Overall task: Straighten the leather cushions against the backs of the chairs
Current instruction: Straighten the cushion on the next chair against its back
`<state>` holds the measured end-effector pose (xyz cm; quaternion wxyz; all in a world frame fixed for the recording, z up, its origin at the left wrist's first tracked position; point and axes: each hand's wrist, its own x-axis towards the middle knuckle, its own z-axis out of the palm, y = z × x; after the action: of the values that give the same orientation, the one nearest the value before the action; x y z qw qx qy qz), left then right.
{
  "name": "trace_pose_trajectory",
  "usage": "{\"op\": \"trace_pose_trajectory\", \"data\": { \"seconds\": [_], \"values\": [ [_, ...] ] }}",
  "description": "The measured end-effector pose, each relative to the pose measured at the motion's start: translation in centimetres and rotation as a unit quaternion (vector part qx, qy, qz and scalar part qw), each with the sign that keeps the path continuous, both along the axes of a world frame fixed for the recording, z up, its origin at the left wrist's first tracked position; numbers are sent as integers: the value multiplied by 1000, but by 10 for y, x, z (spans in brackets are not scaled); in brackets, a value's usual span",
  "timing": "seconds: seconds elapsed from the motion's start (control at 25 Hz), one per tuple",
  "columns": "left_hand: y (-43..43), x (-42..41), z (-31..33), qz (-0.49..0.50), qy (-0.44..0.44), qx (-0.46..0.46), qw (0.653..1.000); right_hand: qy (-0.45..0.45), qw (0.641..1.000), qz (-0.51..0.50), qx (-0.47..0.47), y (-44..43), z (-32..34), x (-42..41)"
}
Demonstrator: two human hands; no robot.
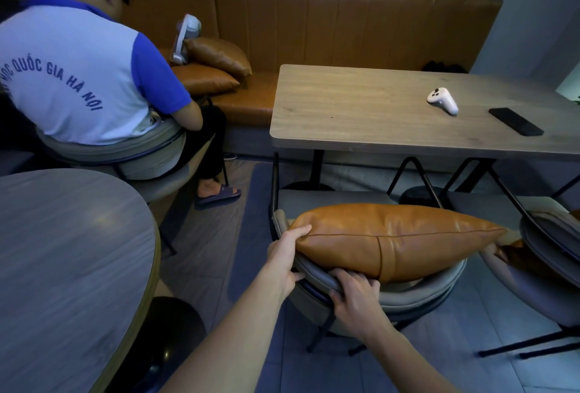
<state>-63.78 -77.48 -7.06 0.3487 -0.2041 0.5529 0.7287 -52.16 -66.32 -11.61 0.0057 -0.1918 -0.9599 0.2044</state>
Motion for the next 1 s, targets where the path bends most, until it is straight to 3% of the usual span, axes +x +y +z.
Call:
{"op": "trace_pose_trajectory", "data": {
  "seconds": [0.12,0.4,0.64,1.0],
  "values": [
    [-3,5,0,10,4,-2,1000,6,1000,-10,23,-10,-5,3],
    [-7,-1,1,14,6,26,1000,-2,1000,-21,-19,-1,-1,-5],
    [-3,-14,0,0,-17,3,1000,-32,999,-16,-15,-2,4,-11],
    [-7,-21,0,20,7,-25,999,-6,1000,-7,-25,-10,-1,-26]
  ]
}}
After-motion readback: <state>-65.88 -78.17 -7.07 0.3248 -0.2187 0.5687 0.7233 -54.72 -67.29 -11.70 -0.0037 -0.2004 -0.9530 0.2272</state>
